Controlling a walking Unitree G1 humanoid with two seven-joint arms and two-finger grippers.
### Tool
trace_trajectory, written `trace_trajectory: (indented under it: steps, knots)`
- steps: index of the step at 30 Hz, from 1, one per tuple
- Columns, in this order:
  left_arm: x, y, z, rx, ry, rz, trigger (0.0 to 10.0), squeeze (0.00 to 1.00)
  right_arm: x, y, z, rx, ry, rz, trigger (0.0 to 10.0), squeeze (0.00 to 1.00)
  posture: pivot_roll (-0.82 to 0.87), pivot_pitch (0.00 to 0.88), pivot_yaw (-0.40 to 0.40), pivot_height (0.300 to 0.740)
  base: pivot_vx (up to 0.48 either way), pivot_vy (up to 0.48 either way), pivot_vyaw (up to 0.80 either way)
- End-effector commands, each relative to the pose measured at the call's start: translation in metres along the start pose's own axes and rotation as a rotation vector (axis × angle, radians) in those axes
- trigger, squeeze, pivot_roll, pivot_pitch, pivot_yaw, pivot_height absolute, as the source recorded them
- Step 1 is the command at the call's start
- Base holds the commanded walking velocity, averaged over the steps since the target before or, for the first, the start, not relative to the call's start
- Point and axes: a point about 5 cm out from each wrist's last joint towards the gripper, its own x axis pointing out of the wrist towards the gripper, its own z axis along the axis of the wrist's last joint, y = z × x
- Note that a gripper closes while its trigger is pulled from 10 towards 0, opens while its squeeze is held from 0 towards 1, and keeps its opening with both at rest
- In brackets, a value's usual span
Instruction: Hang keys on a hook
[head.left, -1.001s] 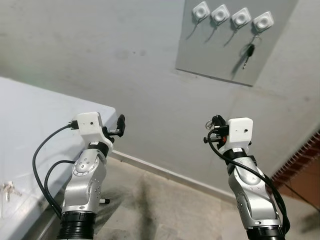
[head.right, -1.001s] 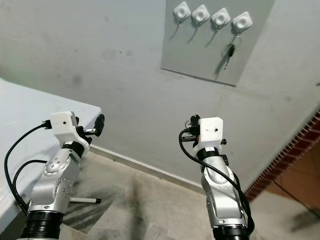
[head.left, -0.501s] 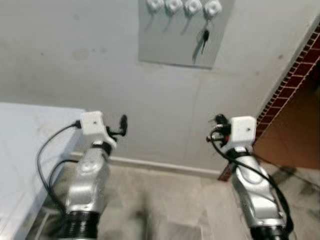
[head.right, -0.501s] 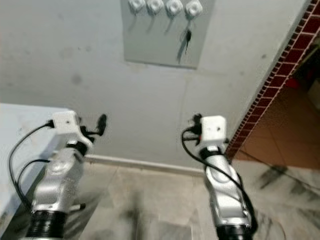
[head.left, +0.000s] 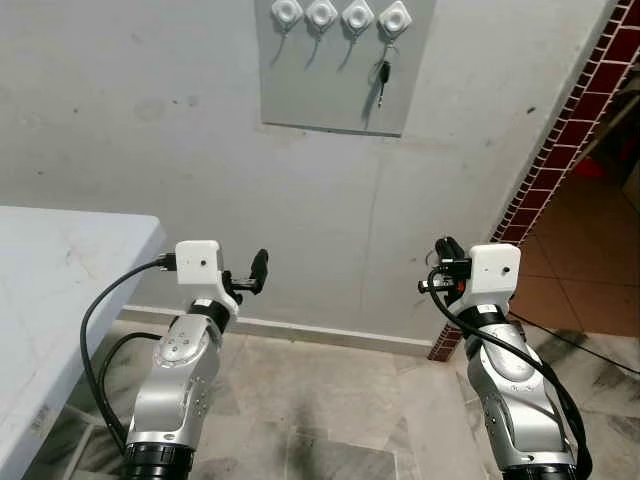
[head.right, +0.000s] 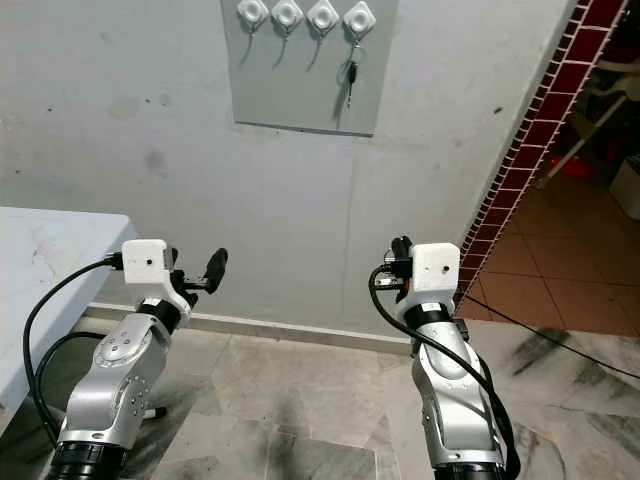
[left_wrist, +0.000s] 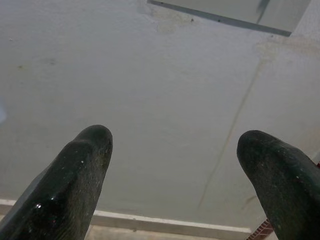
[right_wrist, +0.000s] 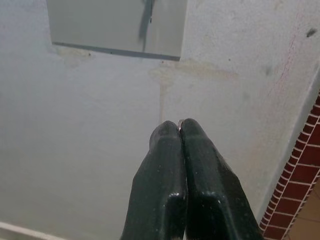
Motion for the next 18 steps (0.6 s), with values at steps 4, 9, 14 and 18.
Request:
trace_trajectory:
  steps: [4, 9, 14, 18]
  knots:
    - [-0.0011, -0.0013, 0.0063, -0.023, -0.022, 0.014, 10.0, 0.00, -0.0014, 0.0020, 0.0053, 0.002, -0.019, 0.014, 10.0, 0.00, 0.00, 0.070, -0.010, 0.740, 0.274, 0.000, 0.00]
    - [-0.0008, -0.0023, 0.0066, -0.034, -0.025, 0.021, 10.0, 0.00, -0.0008, 0.0028, 0.0066, 0.003, -0.023, 0.023, 10.0, 0.00, 0.01, 0.070, -0.016, 0.740, 0.272, 0.000, 0.00]
    - [-0.0004, -0.0021, 0.0079, -0.041, -0.029, 0.030, 10.0, 0.00, 0.0000, 0.0012, 0.0078, -0.004, -0.024, 0.025, 10.0, 0.00, 0.01, 0.069, -0.021, 0.740, 0.277, 0.000, 0.00]
    - [-0.0002, -0.0017, 0.0085, -0.037, -0.032, 0.032, 10.0, 0.00, 0.0002, 0.0020, 0.0083, -0.004, -0.027, 0.029, 10.0, 0.00, 0.01, 0.068, -0.020, 0.740, 0.277, 0.000, 0.00]
